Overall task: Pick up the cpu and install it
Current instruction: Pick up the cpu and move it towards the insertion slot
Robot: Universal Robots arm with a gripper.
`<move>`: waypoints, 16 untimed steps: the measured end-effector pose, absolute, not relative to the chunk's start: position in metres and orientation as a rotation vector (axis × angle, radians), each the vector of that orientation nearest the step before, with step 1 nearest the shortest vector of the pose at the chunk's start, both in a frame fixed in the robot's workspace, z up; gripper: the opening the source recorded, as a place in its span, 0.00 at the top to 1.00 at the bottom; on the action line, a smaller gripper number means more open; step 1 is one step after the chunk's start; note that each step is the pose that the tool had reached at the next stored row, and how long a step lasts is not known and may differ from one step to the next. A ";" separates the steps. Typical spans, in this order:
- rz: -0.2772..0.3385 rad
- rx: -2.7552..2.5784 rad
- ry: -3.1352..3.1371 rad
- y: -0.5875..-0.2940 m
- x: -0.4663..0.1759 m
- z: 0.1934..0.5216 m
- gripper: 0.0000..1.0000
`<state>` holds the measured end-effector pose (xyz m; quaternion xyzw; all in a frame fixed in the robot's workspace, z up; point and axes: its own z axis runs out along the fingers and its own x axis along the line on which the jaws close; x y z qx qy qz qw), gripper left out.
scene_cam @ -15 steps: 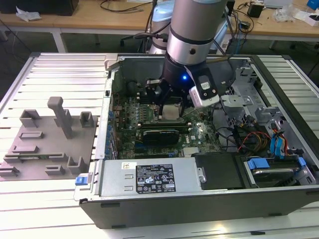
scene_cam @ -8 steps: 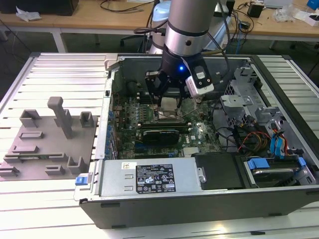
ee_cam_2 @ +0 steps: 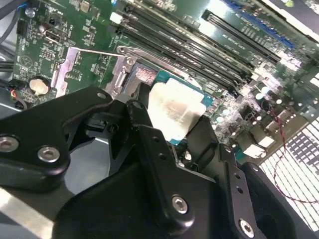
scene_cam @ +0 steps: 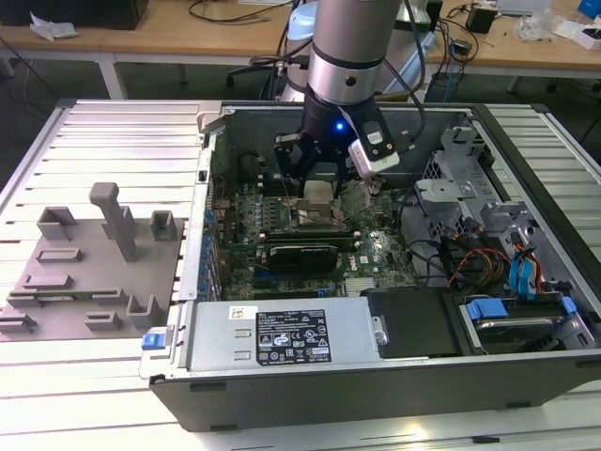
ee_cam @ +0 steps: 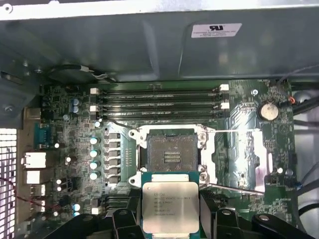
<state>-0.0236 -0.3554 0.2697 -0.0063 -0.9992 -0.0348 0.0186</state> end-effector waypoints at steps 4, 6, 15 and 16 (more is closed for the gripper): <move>-0.108 0.016 -3.115 -0.352 -0.024 0.266 0.45; -0.108 0.027 -3.118 -0.348 -0.024 0.263 0.45; -0.108 0.041 -3.121 -0.340 -0.025 0.259 0.45; -0.108 0.041 -3.121 -0.340 -0.025 0.259 0.45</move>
